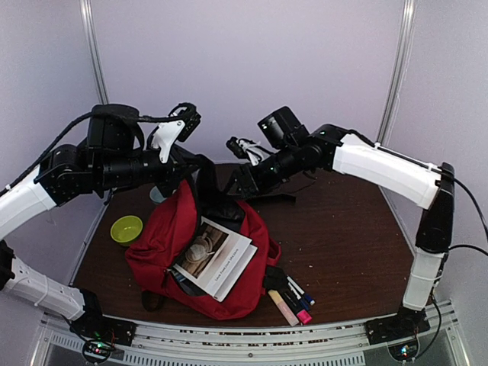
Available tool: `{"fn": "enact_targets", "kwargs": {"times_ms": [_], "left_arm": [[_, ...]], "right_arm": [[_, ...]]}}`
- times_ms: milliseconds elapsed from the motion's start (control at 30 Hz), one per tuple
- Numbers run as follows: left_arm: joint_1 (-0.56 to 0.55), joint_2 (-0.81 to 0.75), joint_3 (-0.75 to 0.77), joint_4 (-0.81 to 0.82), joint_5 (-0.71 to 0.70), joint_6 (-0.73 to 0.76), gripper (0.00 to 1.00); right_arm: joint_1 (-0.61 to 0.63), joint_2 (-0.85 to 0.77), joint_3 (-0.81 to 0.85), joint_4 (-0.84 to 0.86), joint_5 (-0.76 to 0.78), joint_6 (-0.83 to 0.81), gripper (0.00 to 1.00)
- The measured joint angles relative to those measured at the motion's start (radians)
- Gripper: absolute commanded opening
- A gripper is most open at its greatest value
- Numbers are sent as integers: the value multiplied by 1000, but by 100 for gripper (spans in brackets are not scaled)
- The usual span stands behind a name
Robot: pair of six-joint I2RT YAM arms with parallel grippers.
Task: Pack the student bag
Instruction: Place the book in the largest pocket of the bag.
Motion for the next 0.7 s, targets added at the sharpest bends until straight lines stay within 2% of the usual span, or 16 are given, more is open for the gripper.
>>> {"fn": "enact_targets", "kwargs": {"times_ms": [67,233,333,433,533,700], "left_arm": [[0,1,-1,1,-3,-2,0],[0,1,-4,6,-14,-2,0],[0,2,-5,8,-18,-2,0],[0,8,-5,17,-18,-2,0],[0,14,-5,22,-14,-3,0],[0,24,-5,23,10,-6,0]], "right_arm": [[-1,-106,-102,14,27,-16,52],[12,-477,-525,117,24,-74,50],[56,-579,-710,192,12,-89,45],[112,-550,-814,239,6,-90,40],[143,-484,-848,312,0,-71,35],[149,-333,-790,467,-5,-19,31]]}}
